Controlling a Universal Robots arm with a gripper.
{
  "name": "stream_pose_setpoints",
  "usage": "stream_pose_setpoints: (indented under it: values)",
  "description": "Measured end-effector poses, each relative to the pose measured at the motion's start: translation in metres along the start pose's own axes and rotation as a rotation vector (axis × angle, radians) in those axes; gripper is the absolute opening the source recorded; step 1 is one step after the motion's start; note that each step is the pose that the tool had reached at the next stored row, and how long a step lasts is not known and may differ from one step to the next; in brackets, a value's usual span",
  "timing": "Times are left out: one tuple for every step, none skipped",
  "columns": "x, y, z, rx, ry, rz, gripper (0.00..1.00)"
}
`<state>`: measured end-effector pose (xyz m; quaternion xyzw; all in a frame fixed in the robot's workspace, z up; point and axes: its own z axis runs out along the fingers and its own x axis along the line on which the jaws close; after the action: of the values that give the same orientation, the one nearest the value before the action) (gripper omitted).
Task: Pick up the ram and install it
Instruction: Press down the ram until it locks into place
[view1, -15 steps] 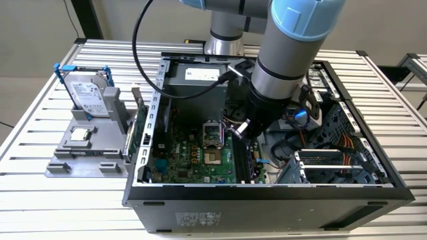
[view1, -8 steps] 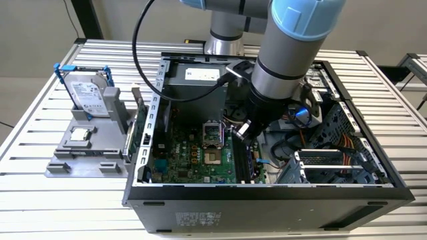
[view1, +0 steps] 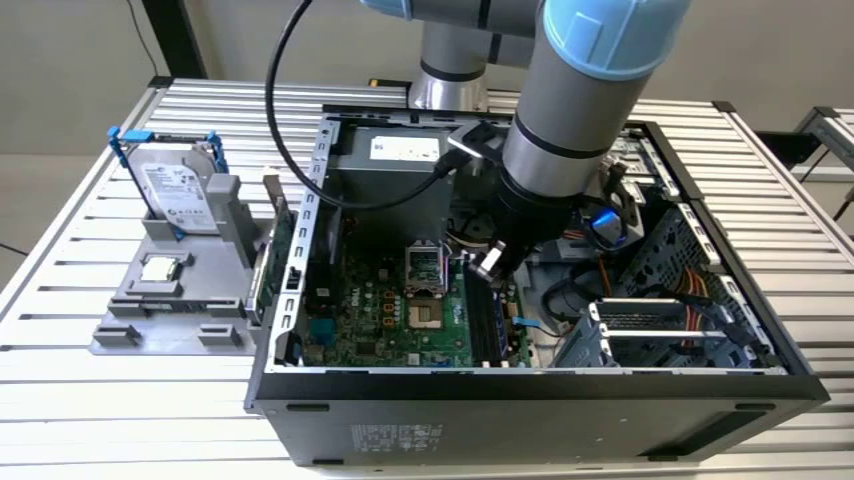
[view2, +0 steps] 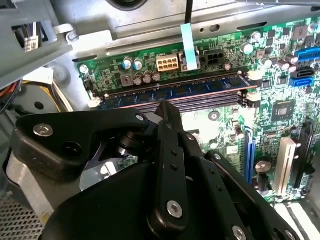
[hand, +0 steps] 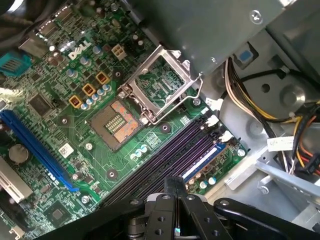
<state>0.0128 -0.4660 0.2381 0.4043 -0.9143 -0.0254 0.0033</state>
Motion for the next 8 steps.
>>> stream_pose_setpoints:
  values:
    - [-0.0001,0.0001,0.0,-0.0004,0.0005,-0.008,0.0]
    - [-0.0002,0.0002,0.0,-0.0008,0.0012,-0.016,0.0]
    - [-0.0003,0.0003,0.0001,-0.0017,0.0022,-0.025,0.0]
    - [-0.0004,0.0004,0.0,-0.0022,0.0031,-0.034,0.0]
    - [-0.0006,0.0006,0.0,-0.003,0.004,-0.039,0.0]
    - [-0.0008,0.0007,0.0,-0.0033,0.0044,-0.041,0.0]
    - [-0.0008,0.0007,0.0,-0.0033,0.0045,-0.041,0.0]
    - [-0.0009,0.0008,0.0002,-0.0035,0.0044,-0.041,0.0]
